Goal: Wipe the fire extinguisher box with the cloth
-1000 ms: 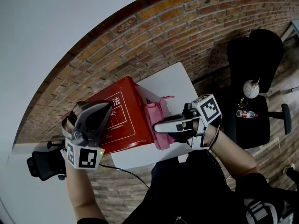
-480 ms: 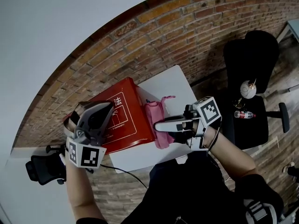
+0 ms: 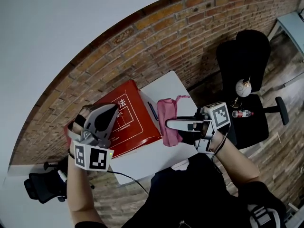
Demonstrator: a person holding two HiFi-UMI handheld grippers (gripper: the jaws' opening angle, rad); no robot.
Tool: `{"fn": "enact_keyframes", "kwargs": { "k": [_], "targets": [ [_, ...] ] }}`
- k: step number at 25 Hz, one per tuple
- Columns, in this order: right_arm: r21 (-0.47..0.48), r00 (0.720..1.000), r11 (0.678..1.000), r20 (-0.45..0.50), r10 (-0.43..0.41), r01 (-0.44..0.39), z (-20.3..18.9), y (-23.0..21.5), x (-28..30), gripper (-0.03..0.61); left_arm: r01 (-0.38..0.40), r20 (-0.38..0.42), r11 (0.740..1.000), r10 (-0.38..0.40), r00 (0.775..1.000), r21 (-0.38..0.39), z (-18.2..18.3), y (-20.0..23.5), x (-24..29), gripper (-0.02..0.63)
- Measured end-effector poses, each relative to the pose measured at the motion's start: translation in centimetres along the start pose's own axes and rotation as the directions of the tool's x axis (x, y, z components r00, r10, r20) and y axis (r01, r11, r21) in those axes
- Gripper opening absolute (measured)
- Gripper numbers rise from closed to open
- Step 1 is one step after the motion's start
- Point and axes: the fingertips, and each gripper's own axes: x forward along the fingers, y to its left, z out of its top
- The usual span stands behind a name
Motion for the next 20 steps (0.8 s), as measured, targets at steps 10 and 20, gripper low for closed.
{"fn": "enact_keyframes", "kwargs": {
  "k": [10,20],
  "targets": [
    [-0.159,0.963,0.974,0.245,-0.116,0.158,-0.4,2.4,-0.8,0.100,0.039,0.050,0.998,-0.041,0.998,0.045,0.5,-0.9,-0.4,0.031],
    [-0.222,0.853,0.916,0.486,-0.193,0.334,-4.7,5.1,-0.2,0.100,0.076,0.162,0.986,-0.100,0.982,0.149,1.8,-2.5,-1.6,0.031]
  ]
}}
